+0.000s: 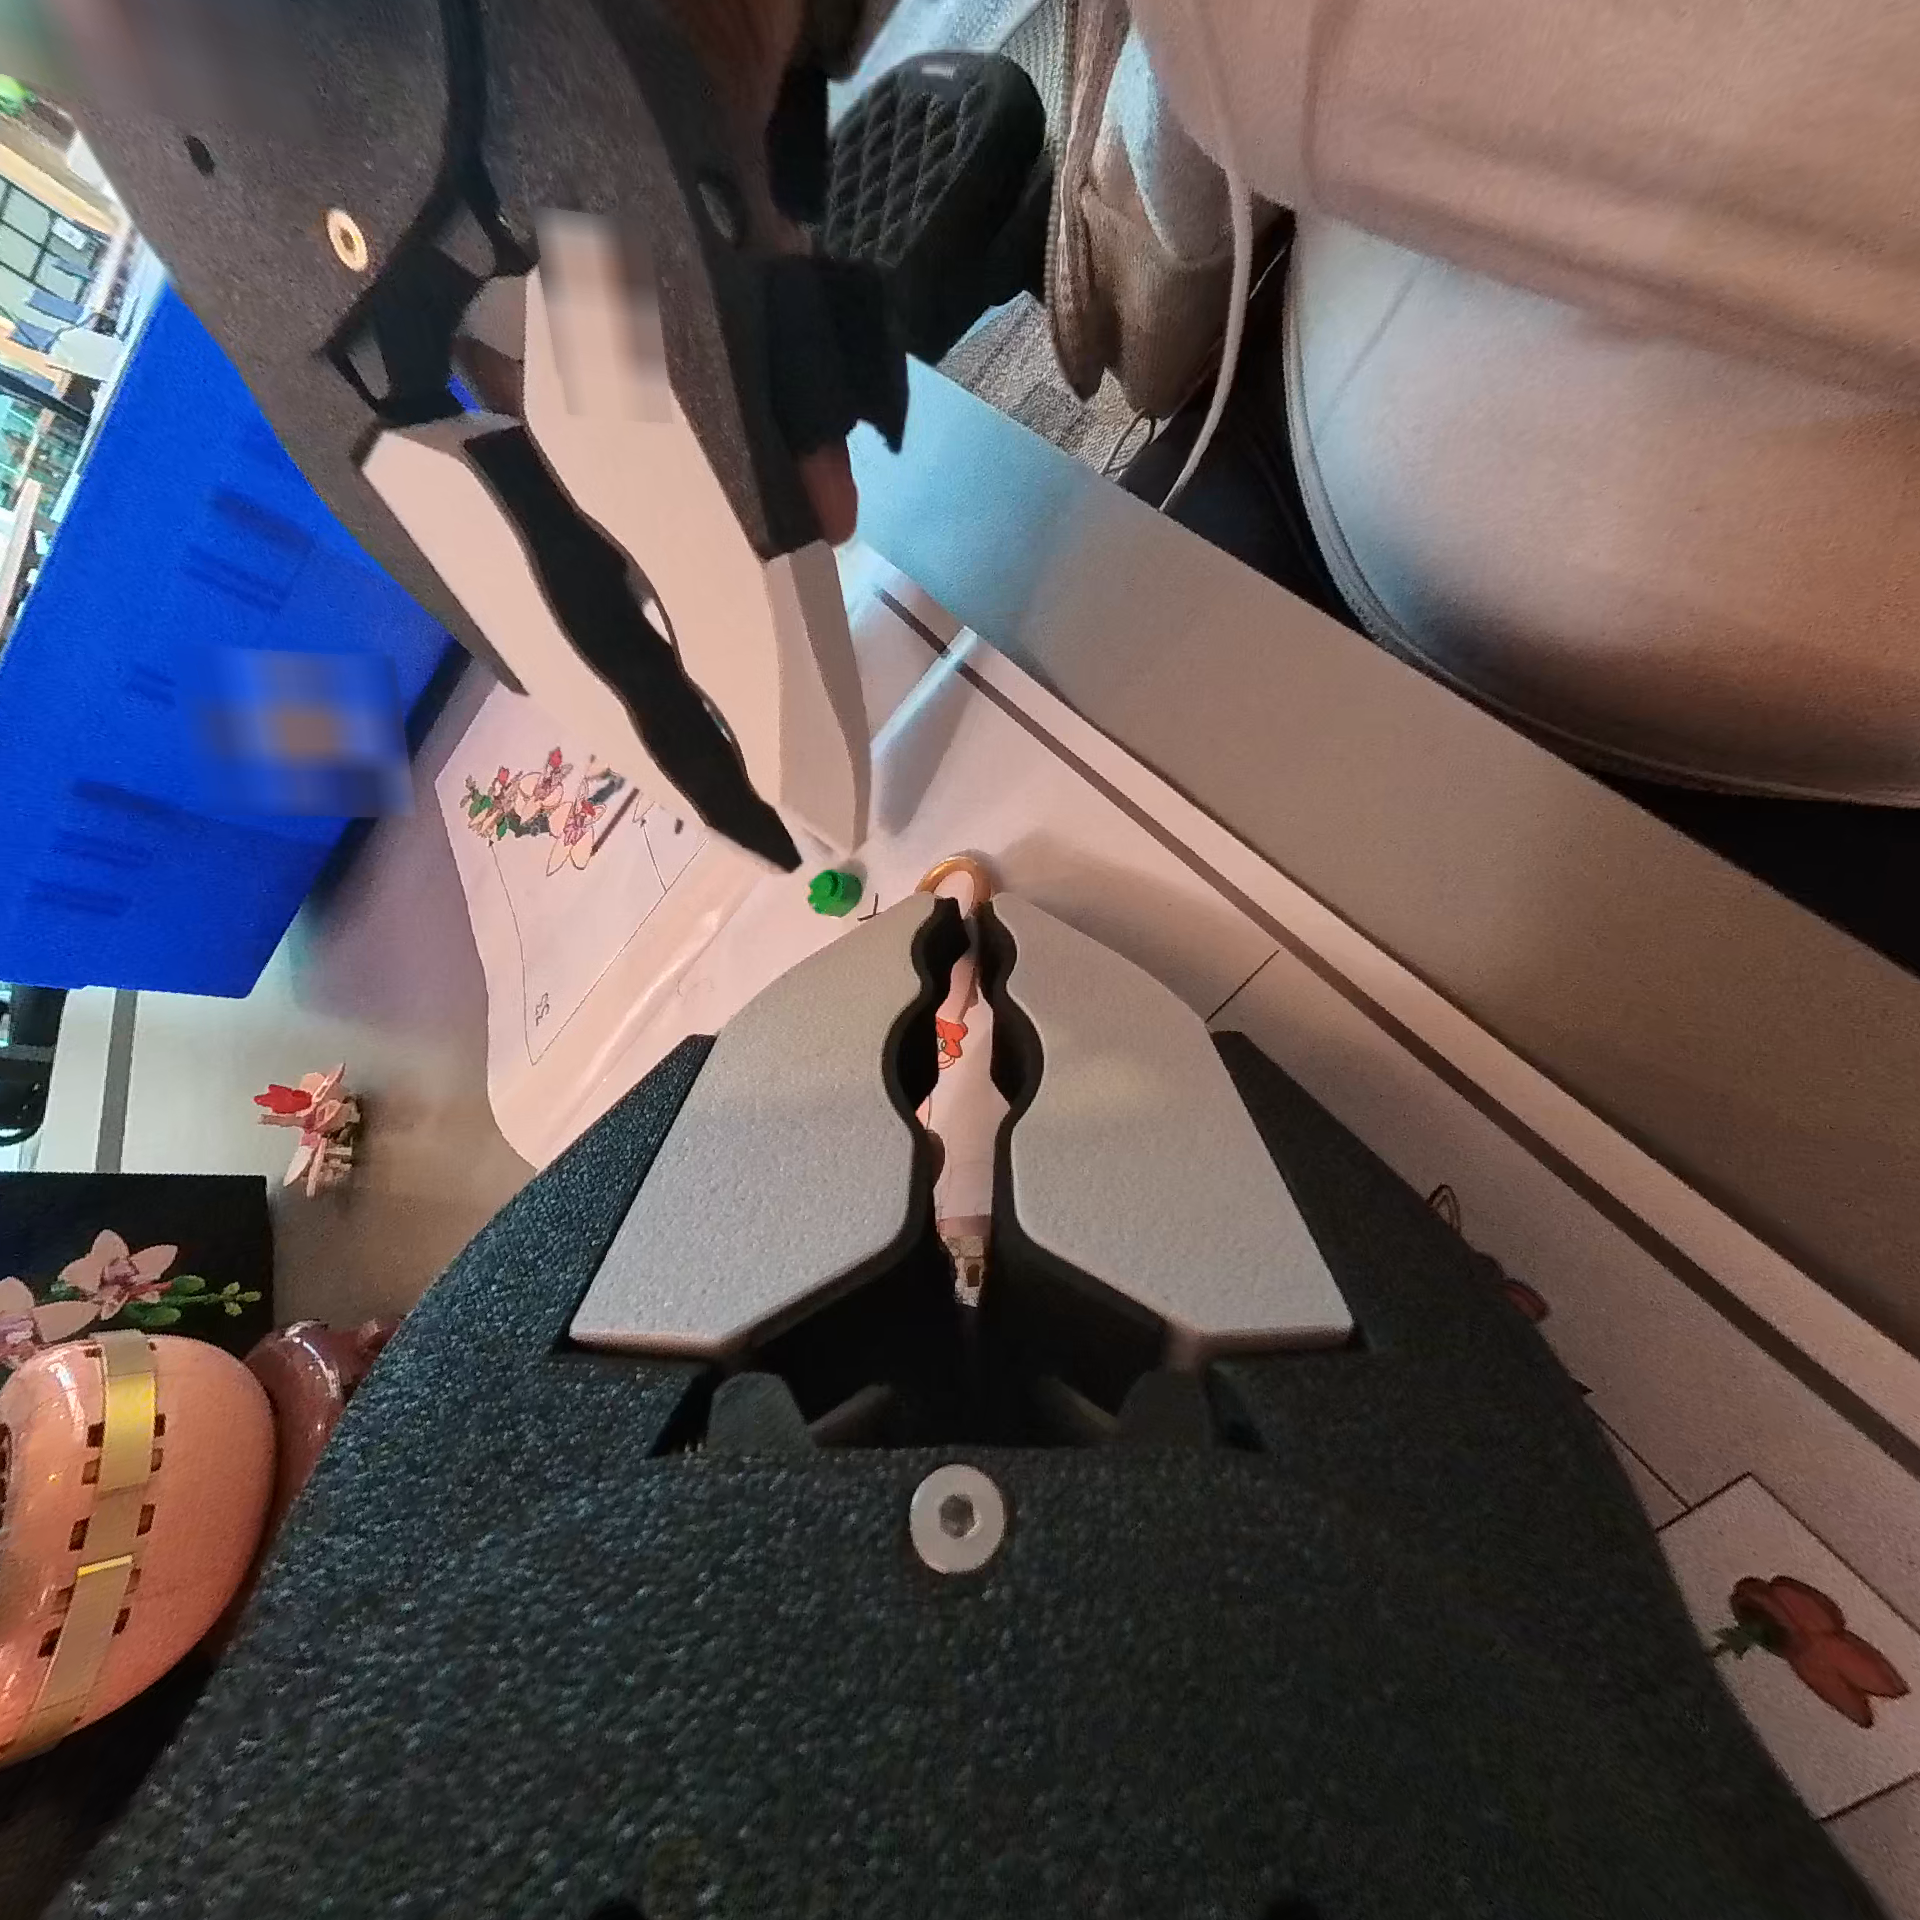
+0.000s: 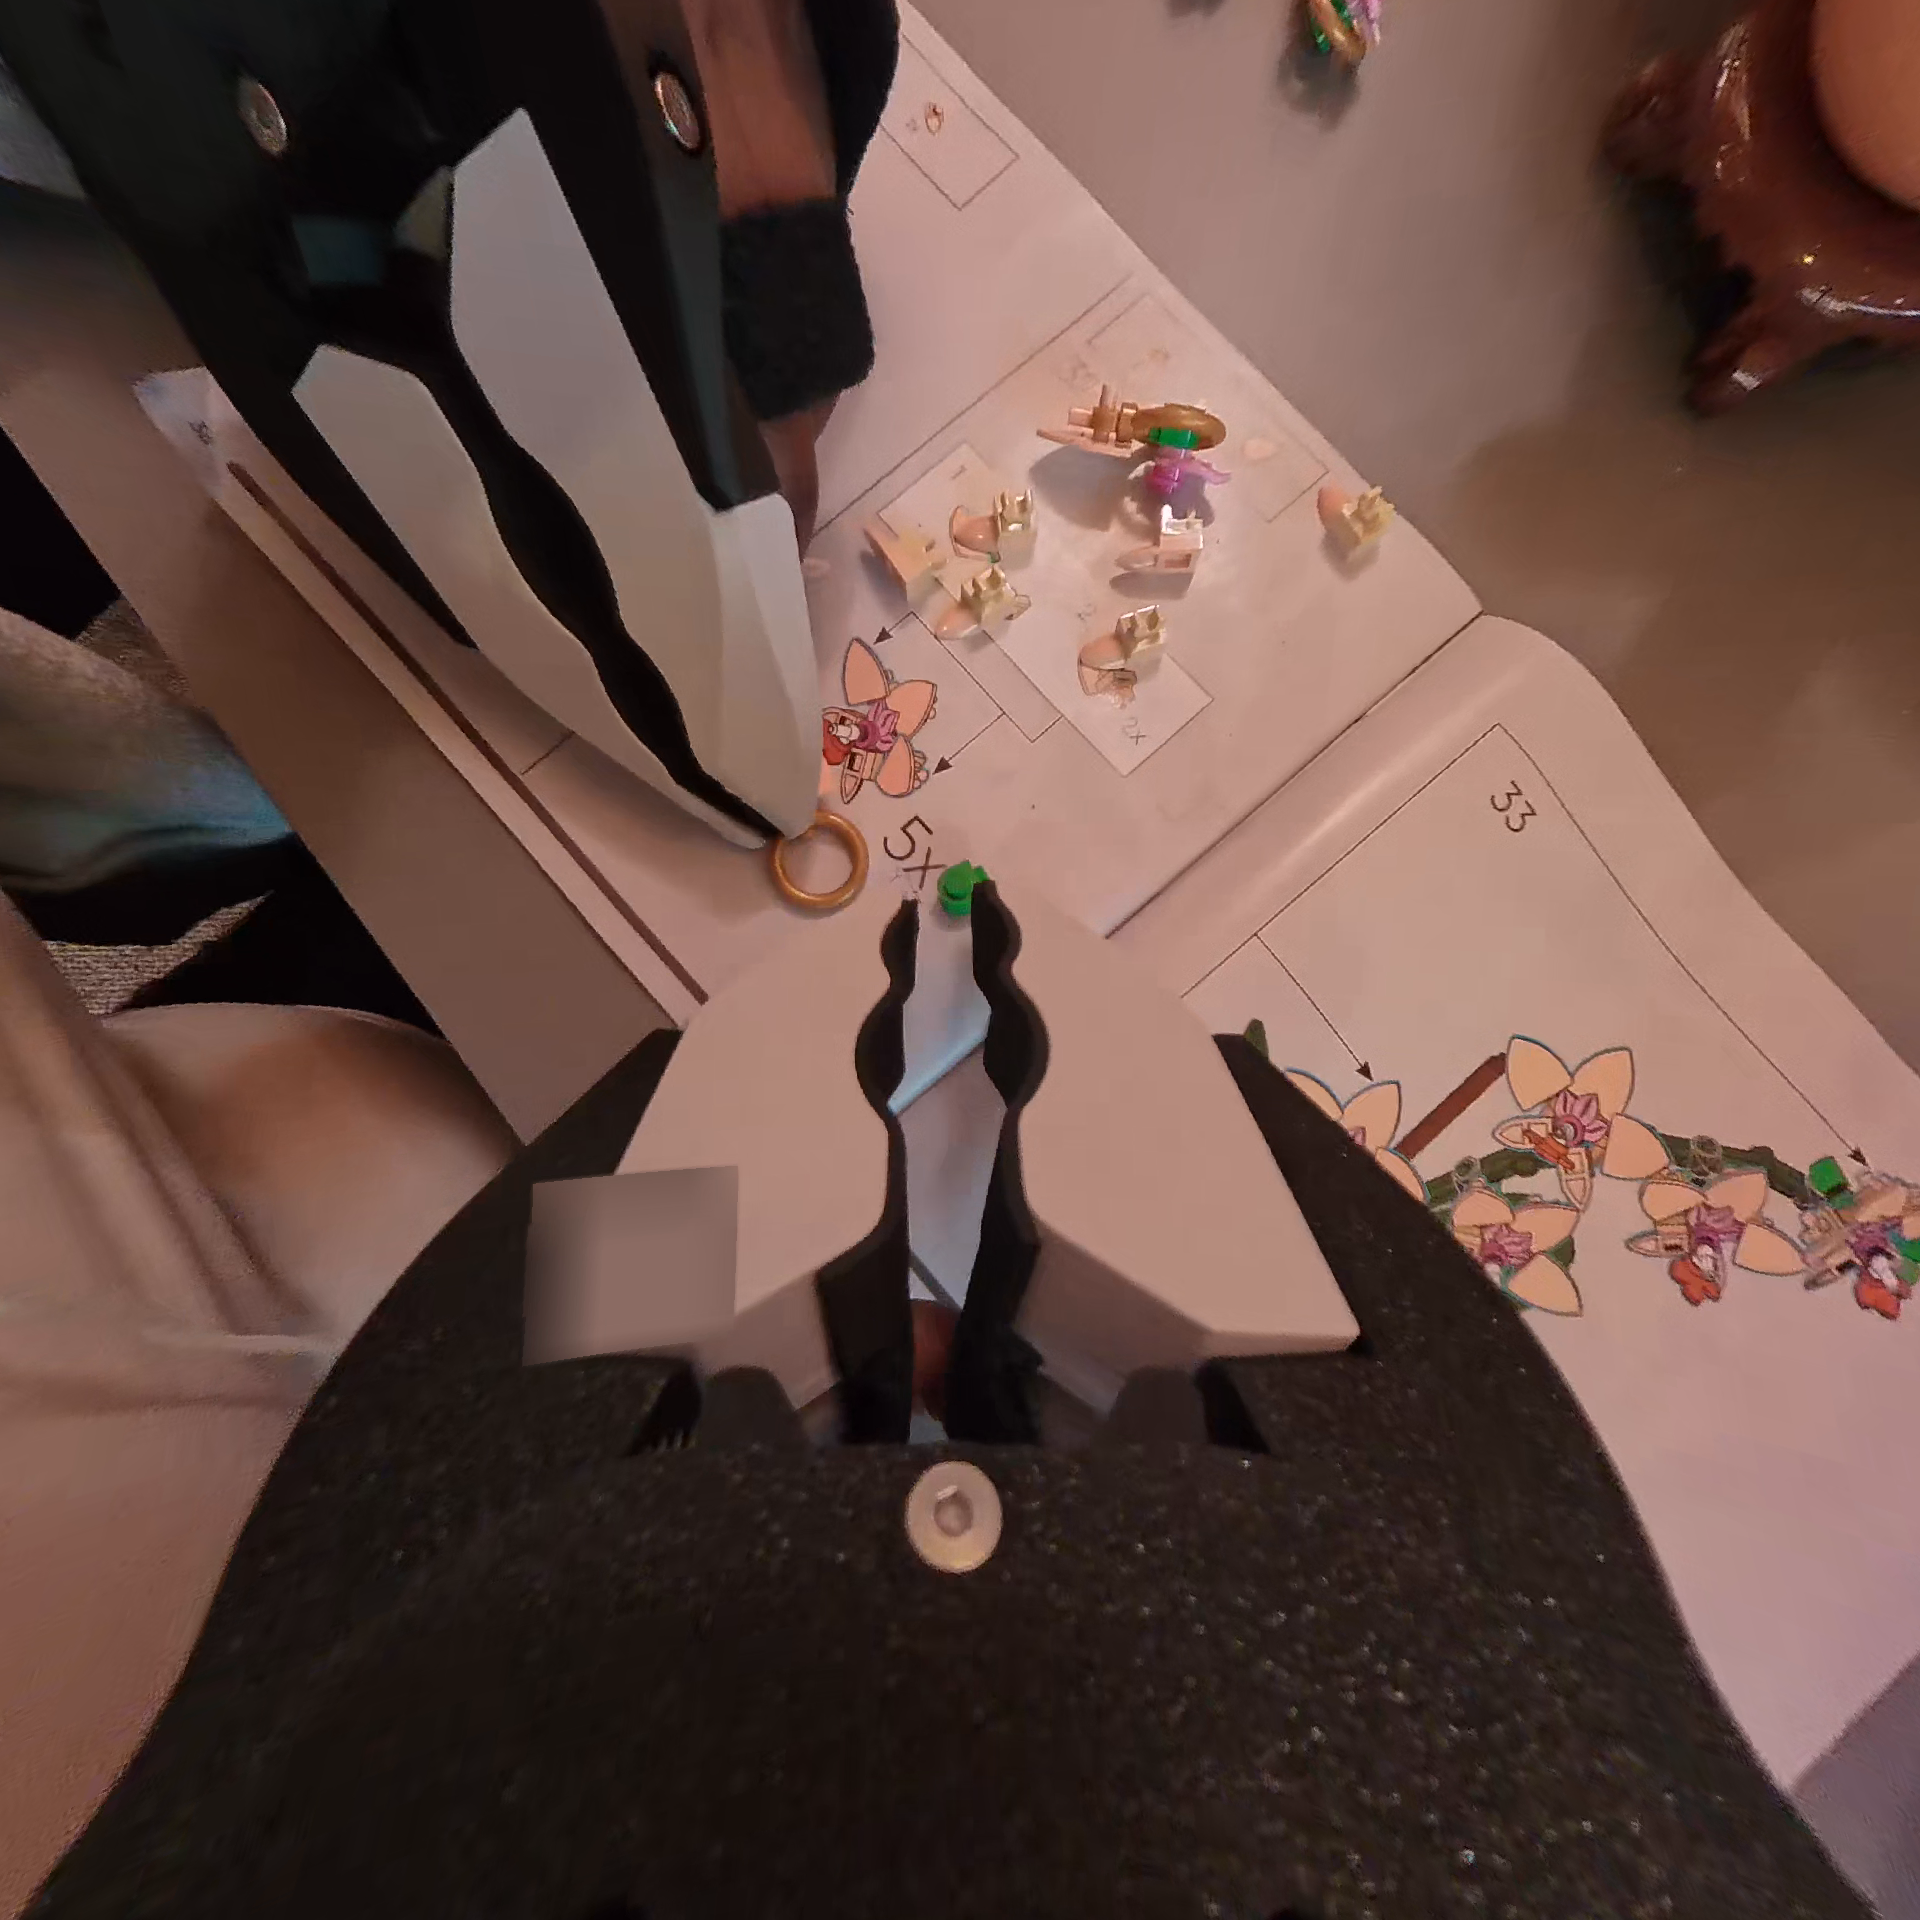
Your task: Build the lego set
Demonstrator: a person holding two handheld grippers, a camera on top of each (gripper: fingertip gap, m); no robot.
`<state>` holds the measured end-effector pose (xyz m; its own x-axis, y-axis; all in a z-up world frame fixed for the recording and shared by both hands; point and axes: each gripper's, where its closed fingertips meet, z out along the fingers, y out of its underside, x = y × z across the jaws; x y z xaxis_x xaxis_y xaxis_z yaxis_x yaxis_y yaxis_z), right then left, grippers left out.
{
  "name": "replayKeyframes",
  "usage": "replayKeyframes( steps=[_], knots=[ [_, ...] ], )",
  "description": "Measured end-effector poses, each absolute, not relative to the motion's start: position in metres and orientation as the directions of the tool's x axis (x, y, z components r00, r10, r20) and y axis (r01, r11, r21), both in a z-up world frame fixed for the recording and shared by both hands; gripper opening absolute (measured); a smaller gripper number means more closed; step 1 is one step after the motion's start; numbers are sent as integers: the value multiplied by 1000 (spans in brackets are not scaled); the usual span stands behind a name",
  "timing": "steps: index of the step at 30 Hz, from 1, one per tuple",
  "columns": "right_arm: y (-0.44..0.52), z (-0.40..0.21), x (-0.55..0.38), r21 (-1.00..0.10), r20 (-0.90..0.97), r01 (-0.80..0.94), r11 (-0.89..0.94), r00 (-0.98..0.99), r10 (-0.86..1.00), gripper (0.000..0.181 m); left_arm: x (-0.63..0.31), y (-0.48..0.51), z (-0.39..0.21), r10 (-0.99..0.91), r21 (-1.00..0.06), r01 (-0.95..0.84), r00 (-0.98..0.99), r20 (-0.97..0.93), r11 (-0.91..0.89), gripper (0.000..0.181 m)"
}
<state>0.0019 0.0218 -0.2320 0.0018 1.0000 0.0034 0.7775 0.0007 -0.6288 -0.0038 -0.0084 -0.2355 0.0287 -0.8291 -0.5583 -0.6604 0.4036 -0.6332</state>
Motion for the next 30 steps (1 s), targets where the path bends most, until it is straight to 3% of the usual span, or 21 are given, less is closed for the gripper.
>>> replayKeyframes(
  steps=[8,14,19,22,30],
  knots=[
    [23,-242,-5,-612,-12,791,0,-10,1000,12,-4,-8,-235,-828,-632,-661,29,-561,405,4],
    [25,-241,-10,-620,30,761,194,-224,974,11,-4,-8,-235,-826,-631,-661,30,-562,406,4],
    [22,-227,-10,-660,-1,746,93,-125,992,10,-4,-8,-236,-827,-631,-662,32,-561,404,4],
    [14,-221,-19,-703,63,698,133,-126,990,6,-4,-8,-235,-824,-629,-662,31,-566,407,4],
    [15,-242,-7,-650,63,743,157,-154,986,1,-3,-8,-235,-822,-628,-663,31,-568,409,4]
  ],
)
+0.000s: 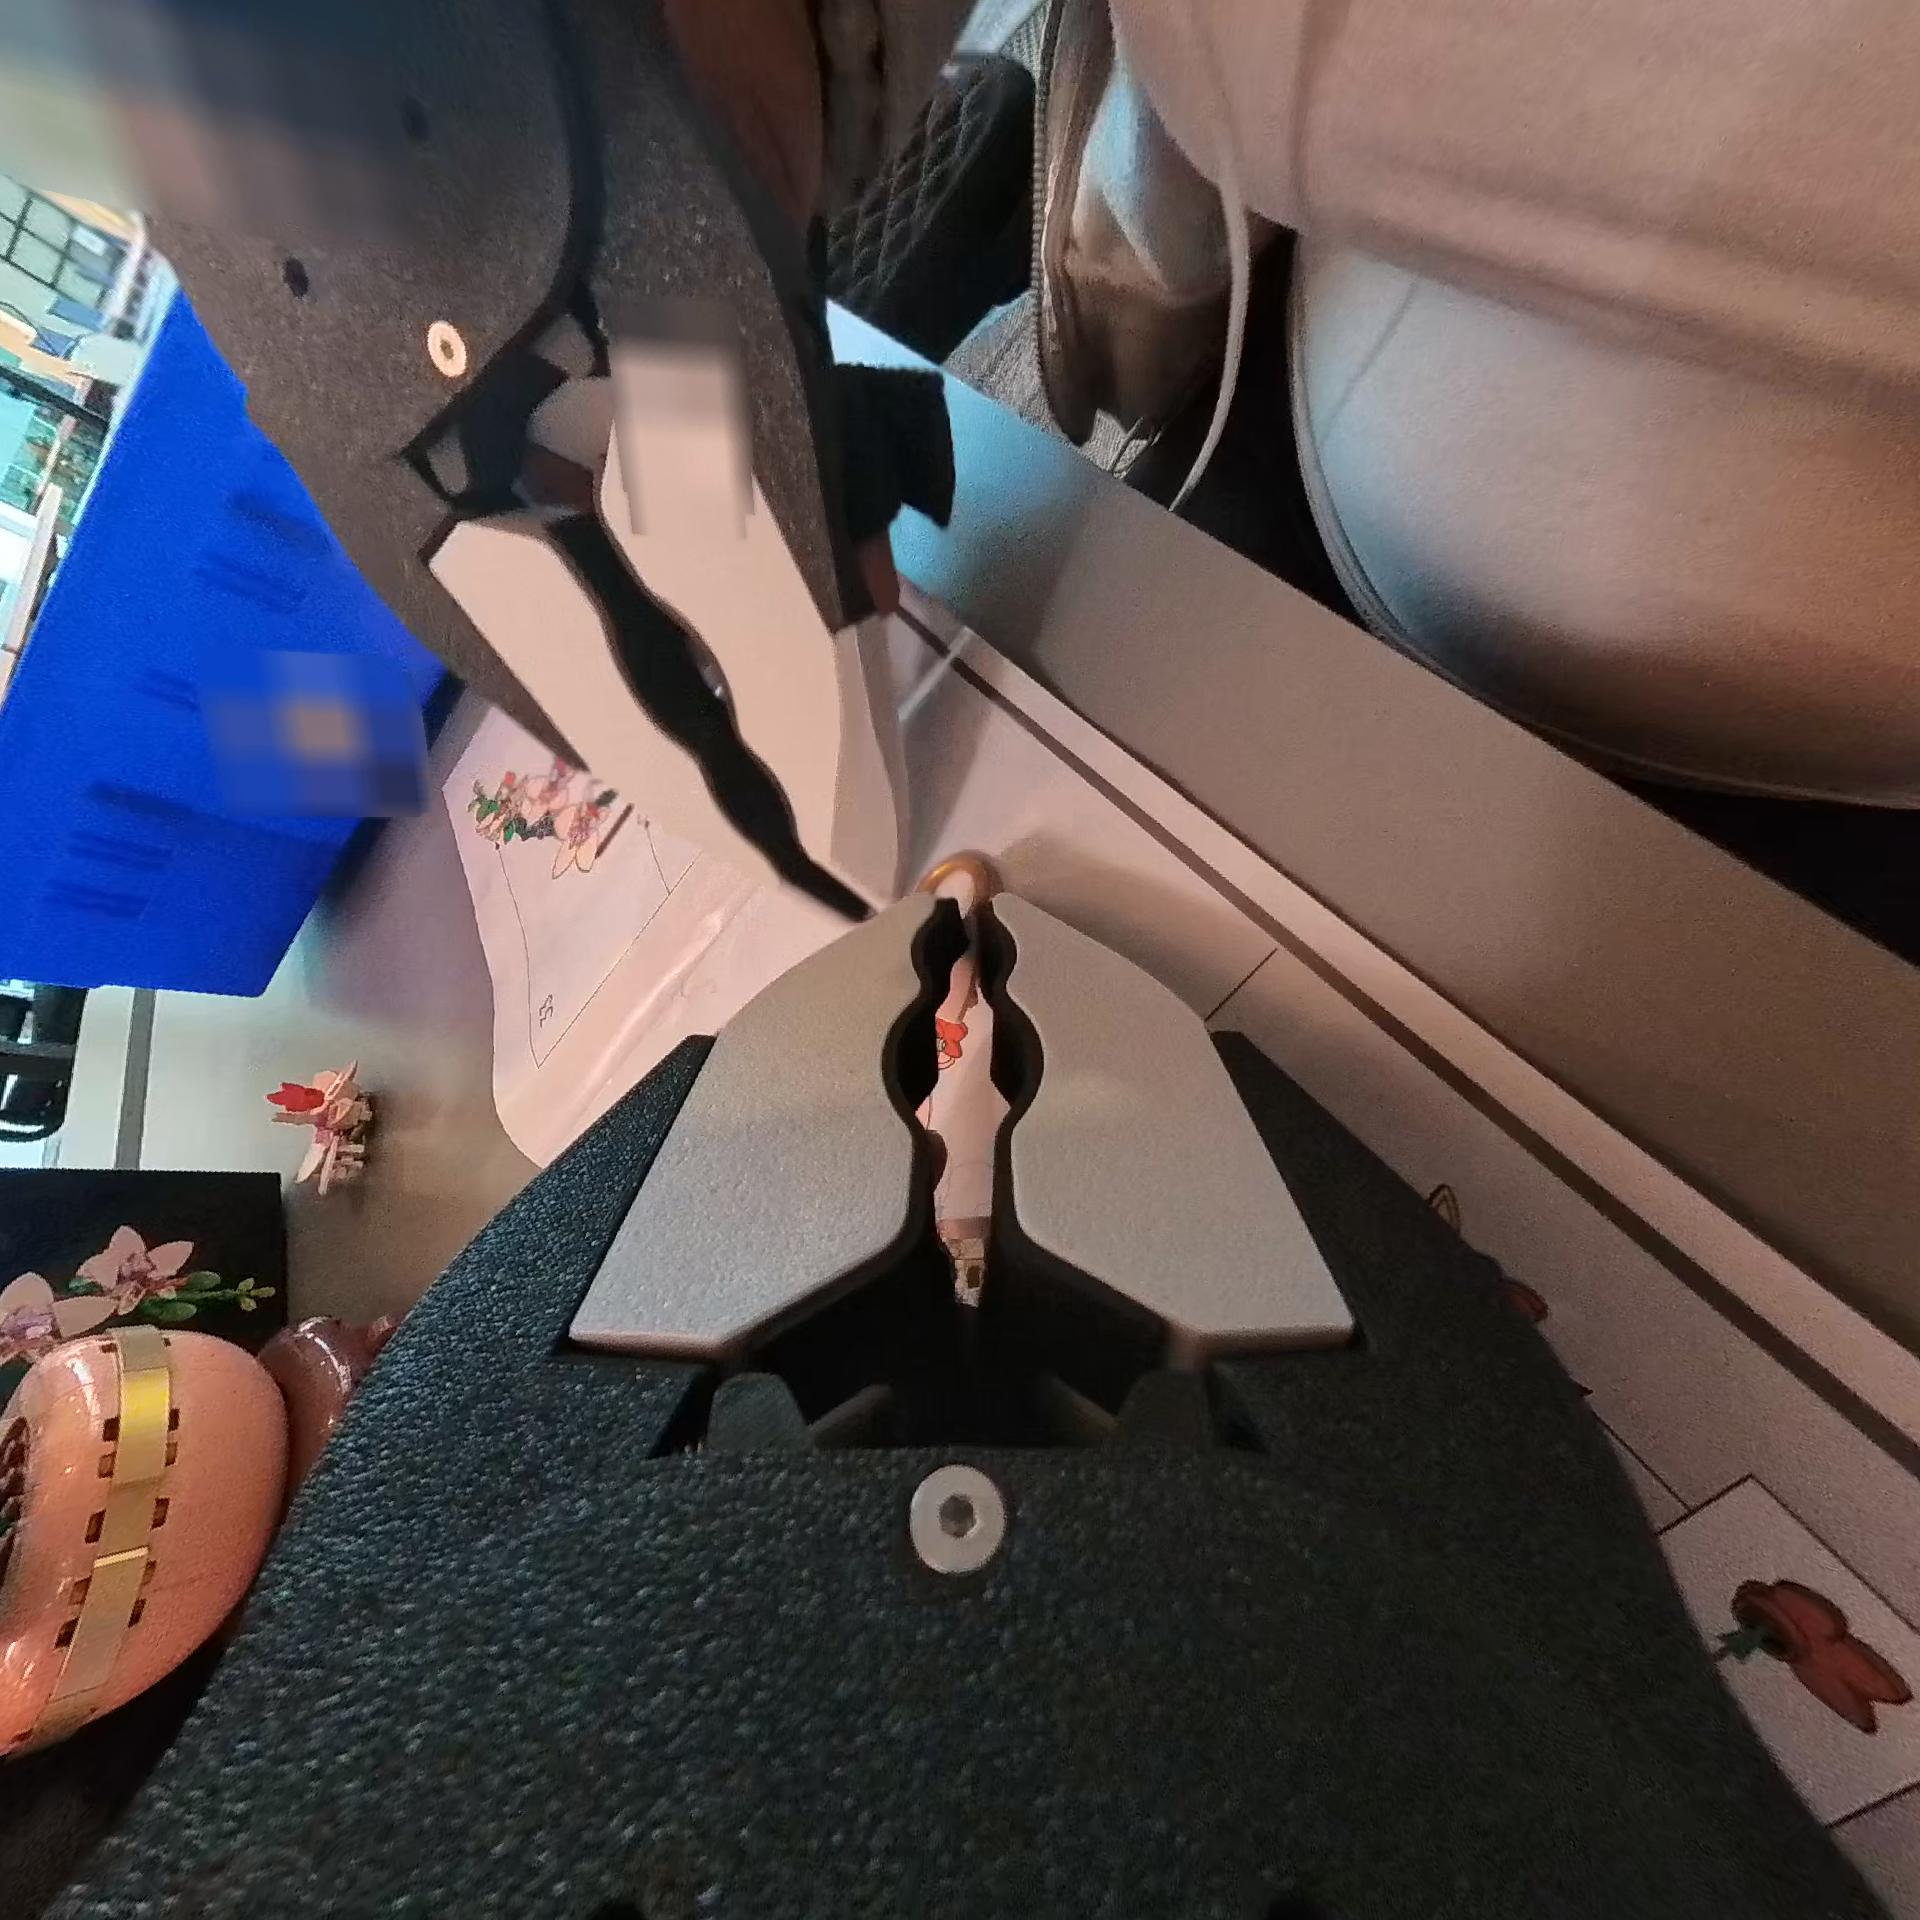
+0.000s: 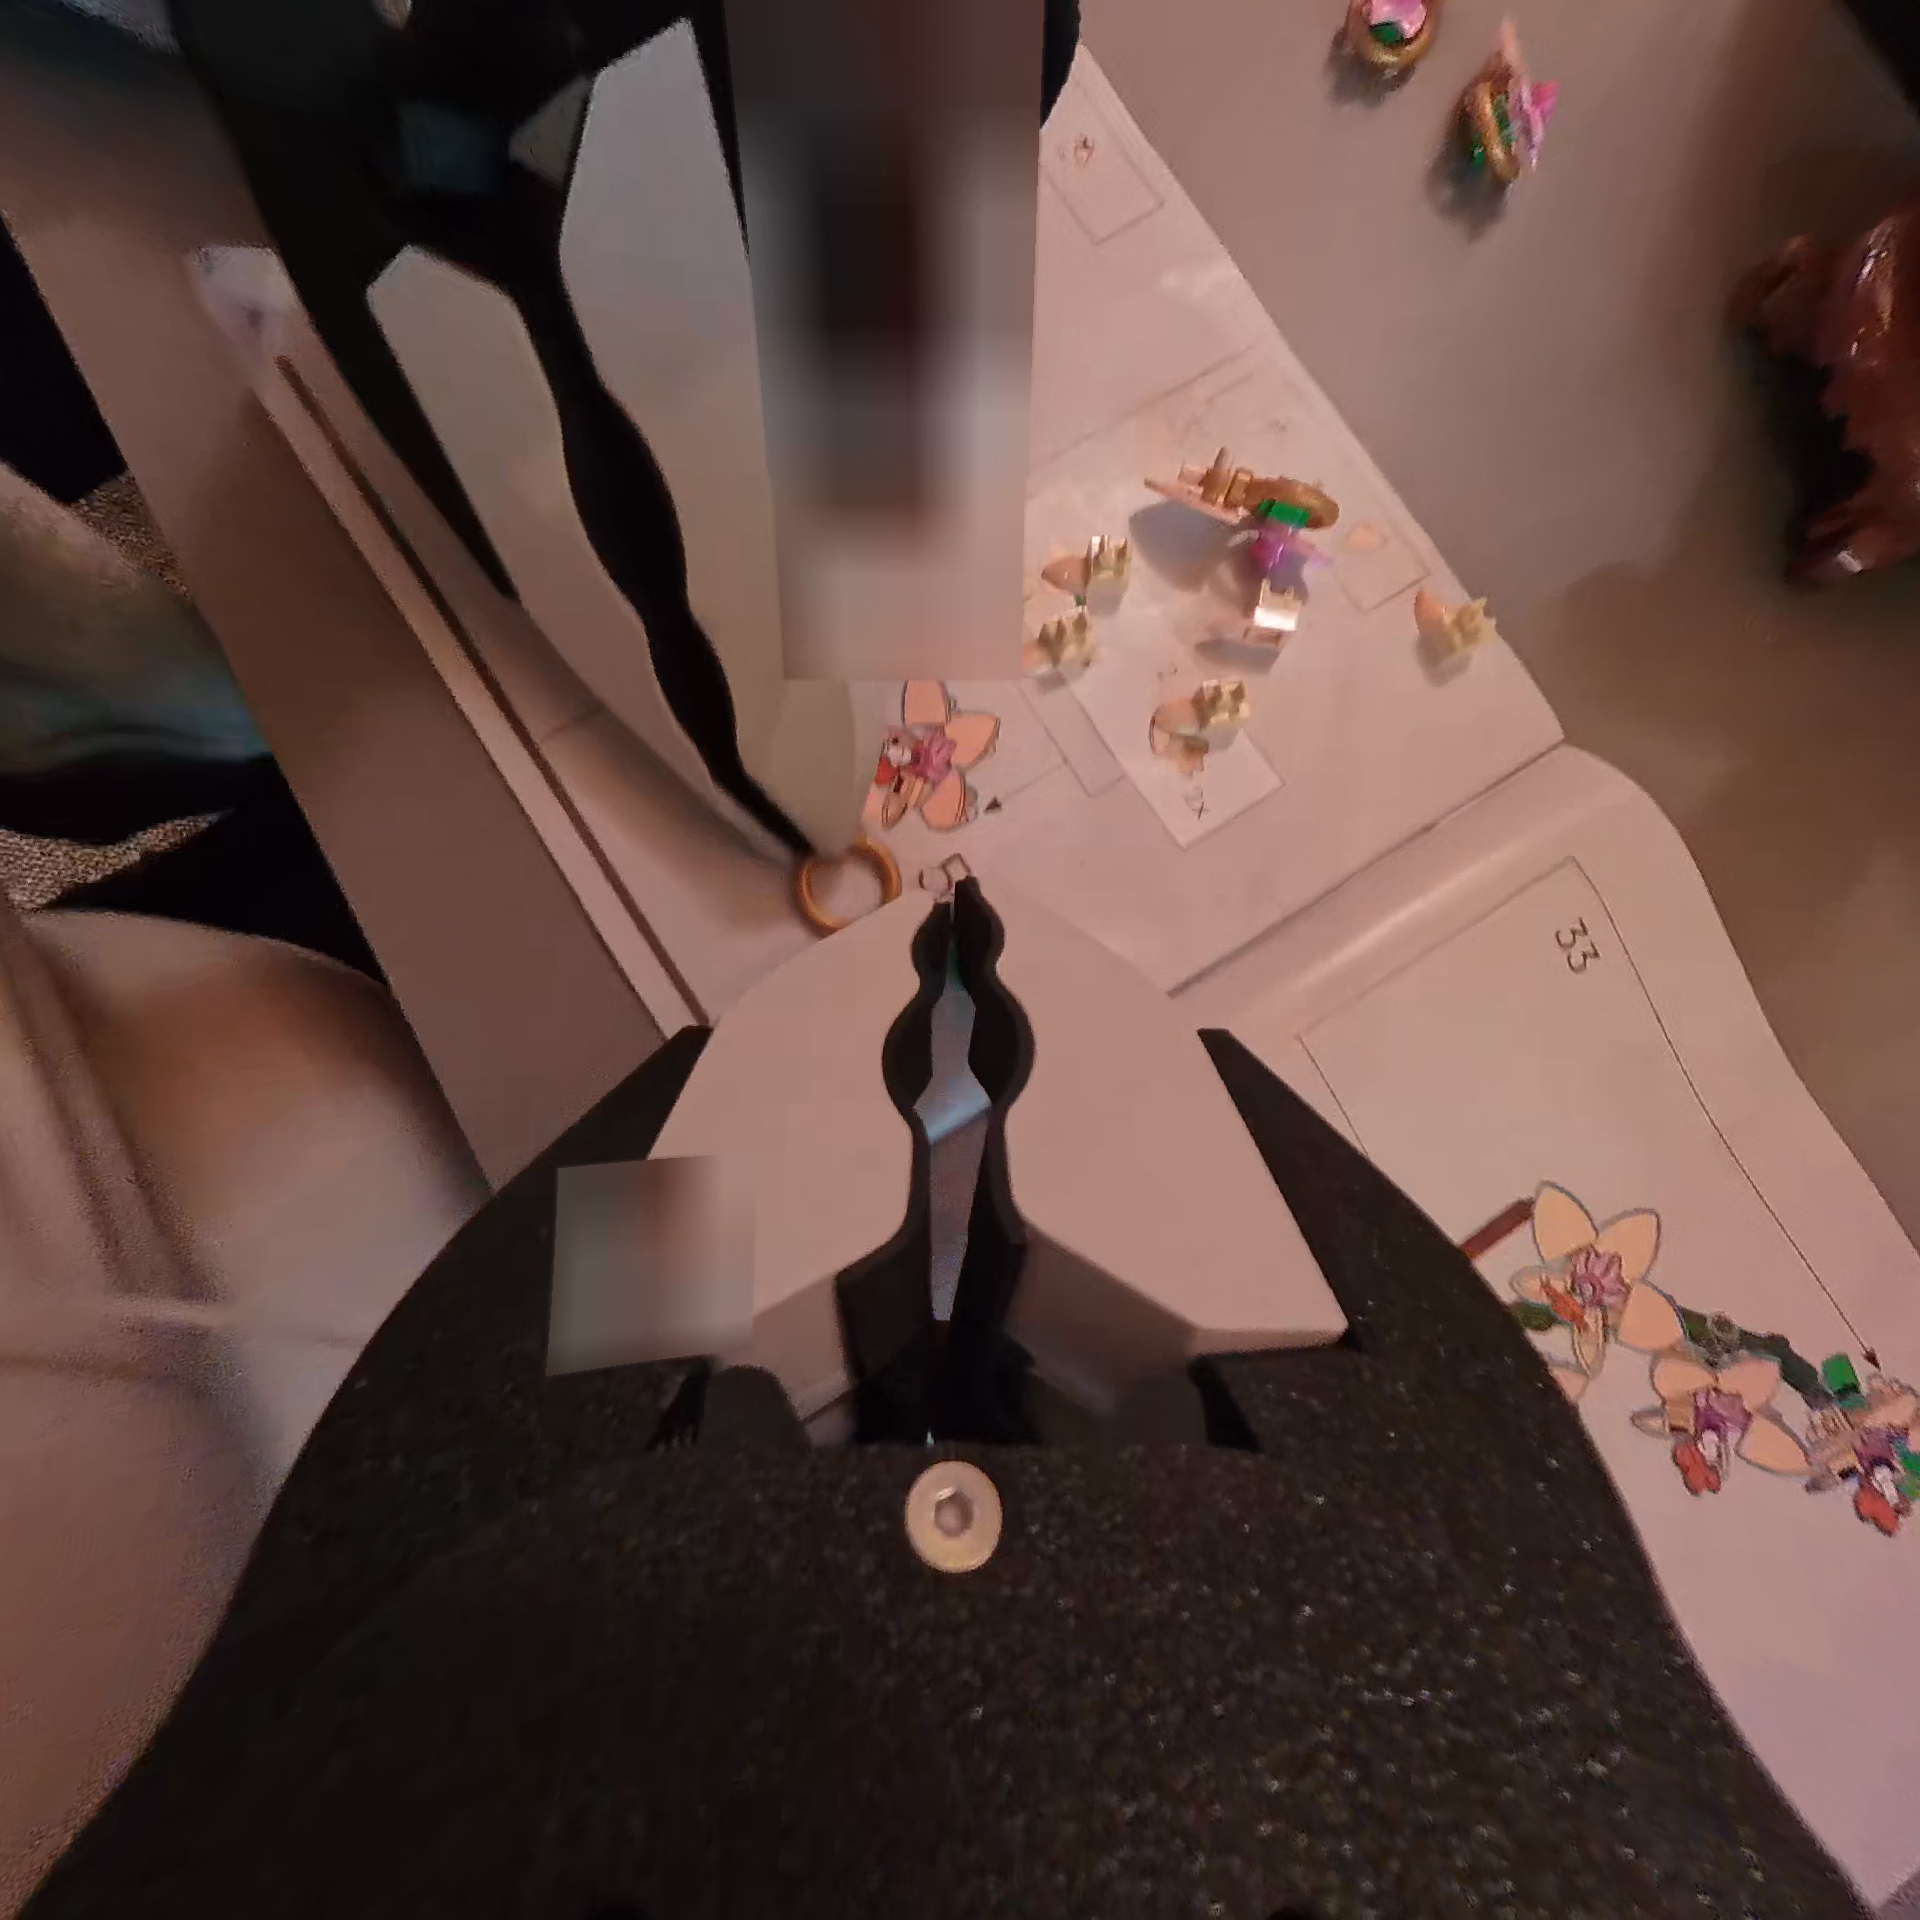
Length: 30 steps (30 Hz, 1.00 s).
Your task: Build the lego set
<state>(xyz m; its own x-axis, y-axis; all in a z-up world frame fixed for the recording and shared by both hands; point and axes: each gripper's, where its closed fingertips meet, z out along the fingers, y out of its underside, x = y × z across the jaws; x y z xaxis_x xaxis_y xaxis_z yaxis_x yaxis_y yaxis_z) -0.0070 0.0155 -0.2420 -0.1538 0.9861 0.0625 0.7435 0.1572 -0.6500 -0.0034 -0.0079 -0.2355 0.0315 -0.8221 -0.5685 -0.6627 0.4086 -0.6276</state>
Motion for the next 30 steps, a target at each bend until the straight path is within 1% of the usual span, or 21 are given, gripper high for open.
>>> replayKeyframes(
  steps=[3,5,8,13,16,19,22,25,27,30],
  knots=[
    [13,-240,6,-671,40,720,178,-205,978,4,-3,-8,-235,-821,-627,-663,31,-570,410,4],
    [13,-238,14,-681,14,714,165,-212,977,5,-3,-8,-236,-822,-627,-663,31,-569,409,4],
    [15,-233,21,-685,28,708,174,-213,977,6,-3,-8,-236,-822,-628,-663,33,-568,407,4],
    [23,-231,31,-641,82,738,212,-209,974,8,-3,-8,-235,-822,-627,-664,33,-569,408,4],
    [24,-230,33,-634,35,757,158,-175,984,8,-4,-8,-236,-821,-627,-664,33,-569,408,4],
    [21,-233,34,-611,-67,791,32,-93,993,16,-4,-8,-235,-822,-627,-664,33,-569,408,4],
    [24,-232,31,-624,-92,782,-19,-49,995,16,-4,-8,-235,-821,-627,-664,33,-570,409,4],
    [20,-237,28,-614,-82,789,4,-69,994,15,-4,-8,-235,-821,-627,-664,33,-570,409,4],
    [21,-242,26,-611,-65,791,26,-83,994,9,-4,-8,-235,-820,-626,-664,33,-571,409,4],
    [17,-238,21,-644,-75,761,77,-164,984,8,-4,-8,-235,-820,-626,-664,33,-571,409,4]
  ],
)
